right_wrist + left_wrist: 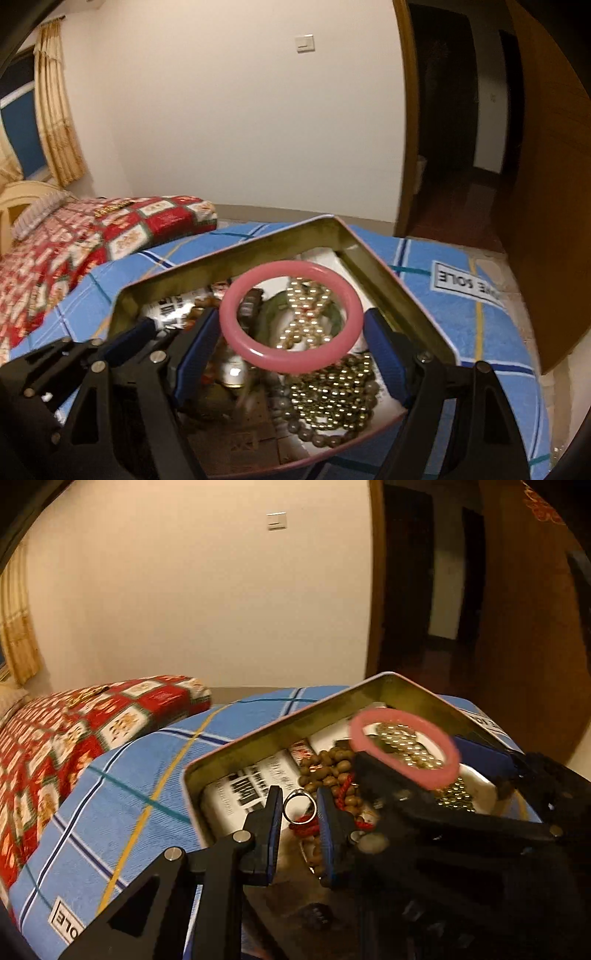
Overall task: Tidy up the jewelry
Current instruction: 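Lower the ring and bangle into the tin and open both tools, then withdraw both open tools up and away from the tin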
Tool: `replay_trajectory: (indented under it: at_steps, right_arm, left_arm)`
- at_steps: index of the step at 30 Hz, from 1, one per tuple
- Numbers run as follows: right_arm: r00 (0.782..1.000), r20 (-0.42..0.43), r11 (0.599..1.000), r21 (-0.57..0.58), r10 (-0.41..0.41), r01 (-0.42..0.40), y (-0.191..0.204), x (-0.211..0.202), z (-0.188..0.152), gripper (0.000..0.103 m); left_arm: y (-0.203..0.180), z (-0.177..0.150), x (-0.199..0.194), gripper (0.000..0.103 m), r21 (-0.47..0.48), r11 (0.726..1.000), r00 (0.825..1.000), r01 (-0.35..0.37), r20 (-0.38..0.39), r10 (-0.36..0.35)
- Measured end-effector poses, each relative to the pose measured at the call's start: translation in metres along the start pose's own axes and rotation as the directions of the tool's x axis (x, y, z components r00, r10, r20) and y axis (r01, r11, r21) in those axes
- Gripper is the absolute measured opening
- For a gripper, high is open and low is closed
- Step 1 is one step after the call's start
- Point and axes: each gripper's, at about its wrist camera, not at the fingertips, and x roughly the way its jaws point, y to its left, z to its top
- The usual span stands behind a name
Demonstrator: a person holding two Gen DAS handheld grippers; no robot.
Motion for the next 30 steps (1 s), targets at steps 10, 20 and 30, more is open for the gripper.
replay_trajectory:
  at_steps: [10,20,30]
  right_arm:
    - [0.998,0.060,1.000,0.015,0.011,-0.012,-0.001,-0.014,-0.002,0.091]
    - [0.974,0.167,0.978,0.165,-0.152,0.124,-0.026,-0.045,-0.012,0.103]
    - [0.914,0.305,0.958,0.189,-0.266,0.216,-0.026,-0.088,-0.033,0.103]
  left_arm:
    - [0.002,0.001,-0.001,0.057,-0.023,0.996,0.996,-0.089,0.001,0.089]
    - [0.006,-0.006,-0.022,0.070,-0.060,0.995,0.994,-0.075,0.075,0.080]
    - [0.019,-0.030,-0.062,0.070,-0.131,0.989,0.984,-0.069,0.156,0.090]
